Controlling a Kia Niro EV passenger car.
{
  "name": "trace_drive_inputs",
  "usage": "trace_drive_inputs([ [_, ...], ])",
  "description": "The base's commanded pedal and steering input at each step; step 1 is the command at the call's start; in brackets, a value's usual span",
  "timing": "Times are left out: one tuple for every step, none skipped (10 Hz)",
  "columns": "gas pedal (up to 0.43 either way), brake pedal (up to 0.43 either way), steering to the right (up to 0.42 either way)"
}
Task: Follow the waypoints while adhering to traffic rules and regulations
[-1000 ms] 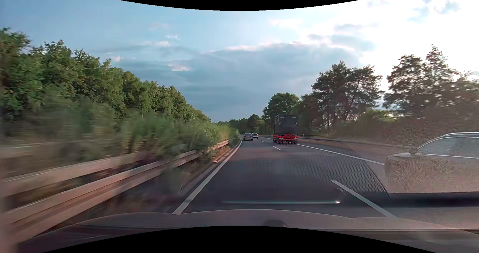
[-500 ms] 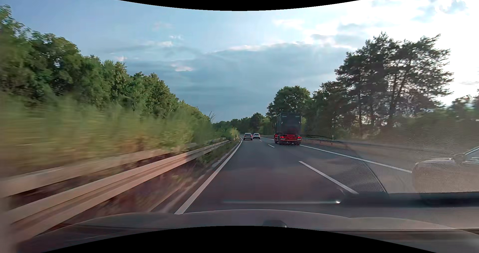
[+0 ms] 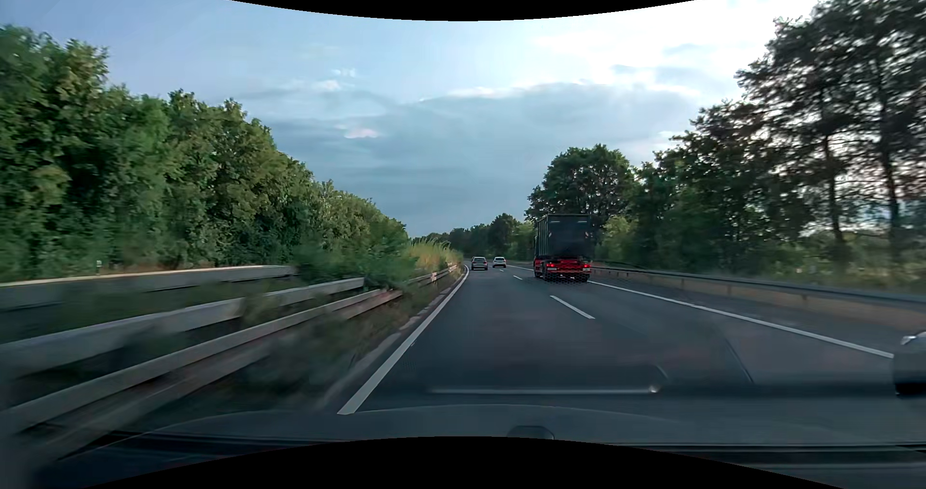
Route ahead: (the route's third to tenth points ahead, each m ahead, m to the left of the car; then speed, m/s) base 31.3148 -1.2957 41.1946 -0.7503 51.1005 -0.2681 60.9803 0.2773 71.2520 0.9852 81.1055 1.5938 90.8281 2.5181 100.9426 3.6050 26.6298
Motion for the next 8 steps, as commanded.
trace_drive_inputs([
  [0.24, 0.0, -0.009],
  [0.24, 0.0, -0.01],
  [0.24, 0.0, -0.009],
  [0.228, 0.0, -0.009],
  [0.228, 0.0, -0.009],
  [0.228, 0.0, -0.009],
  [0.228, 0.0, -0.008],
  [0.228, 0.0, -0.008],
])
